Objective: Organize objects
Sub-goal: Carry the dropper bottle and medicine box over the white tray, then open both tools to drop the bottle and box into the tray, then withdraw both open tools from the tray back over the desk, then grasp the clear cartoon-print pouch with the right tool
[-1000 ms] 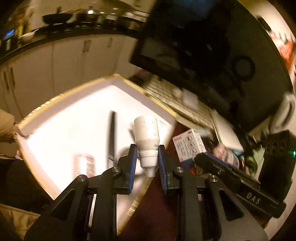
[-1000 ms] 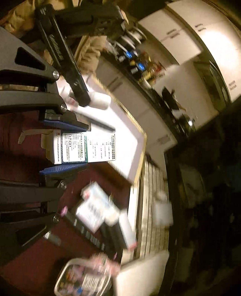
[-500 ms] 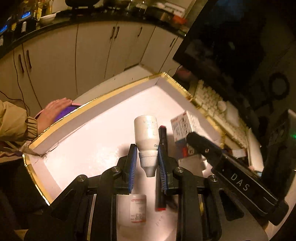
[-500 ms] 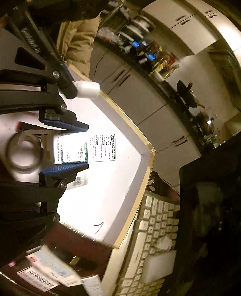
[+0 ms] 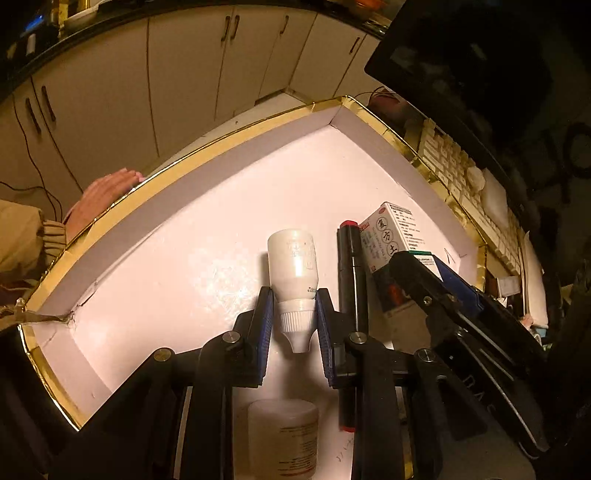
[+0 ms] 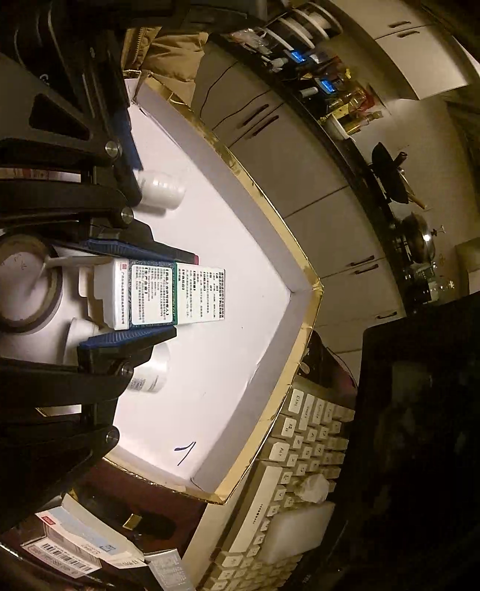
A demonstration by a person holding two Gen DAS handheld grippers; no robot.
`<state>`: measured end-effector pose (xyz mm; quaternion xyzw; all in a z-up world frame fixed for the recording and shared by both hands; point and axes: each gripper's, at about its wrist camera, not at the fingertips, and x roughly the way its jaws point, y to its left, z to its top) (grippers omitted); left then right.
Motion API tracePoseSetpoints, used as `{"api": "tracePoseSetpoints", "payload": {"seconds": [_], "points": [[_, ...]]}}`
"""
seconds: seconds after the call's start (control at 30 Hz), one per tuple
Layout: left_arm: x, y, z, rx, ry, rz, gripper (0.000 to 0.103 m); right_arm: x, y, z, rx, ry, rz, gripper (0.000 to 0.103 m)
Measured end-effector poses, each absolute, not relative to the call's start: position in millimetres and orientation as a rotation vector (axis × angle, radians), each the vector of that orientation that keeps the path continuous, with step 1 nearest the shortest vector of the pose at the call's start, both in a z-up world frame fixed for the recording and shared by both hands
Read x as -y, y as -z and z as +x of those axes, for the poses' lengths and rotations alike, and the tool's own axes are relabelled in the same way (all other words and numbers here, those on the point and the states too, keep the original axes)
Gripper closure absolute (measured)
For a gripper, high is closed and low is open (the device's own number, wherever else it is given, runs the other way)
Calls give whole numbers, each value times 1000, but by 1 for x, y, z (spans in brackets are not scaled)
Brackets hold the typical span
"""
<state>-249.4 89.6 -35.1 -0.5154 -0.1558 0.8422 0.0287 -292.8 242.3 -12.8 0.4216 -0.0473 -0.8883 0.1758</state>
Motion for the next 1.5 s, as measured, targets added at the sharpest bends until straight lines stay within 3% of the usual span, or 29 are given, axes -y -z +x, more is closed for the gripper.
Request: {"api": "tracePoseSetpoints", "payload": {"seconds": [0.23, 0.37, 0.57, 0.7, 0.83, 1.07, 1.5], "points": [[-90, 30, -244, 467, -2638, -1582, 81, -245, 12, -297, 173, 2483, 1187, 67], [-84, 23, -237, 513, -2658, -1540, 77, -249, 7, -299, 210, 2446, 1160, 50], [-75, -6, -203, 615, -2745, -1387, 77, -280, -23, -283, 308, 2444, 1099, 49], [-115, -31, -169, 453, -2745, -1210, 66, -313, -26, -247, 337, 2421, 1093, 49], [-164, -34, -147, 367, -2601, -1145, 66, -358, -18, -196, 360, 2430, 1102, 49], [-236, -3, -146, 209, -2421, -1286, 66, -439, 8, -144, 479, 2525, 1212, 49], [-274, 13, -134, 115, -2380, -1373, 66, -510, 8, -138, 538, 2695, 1148, 49]]}}
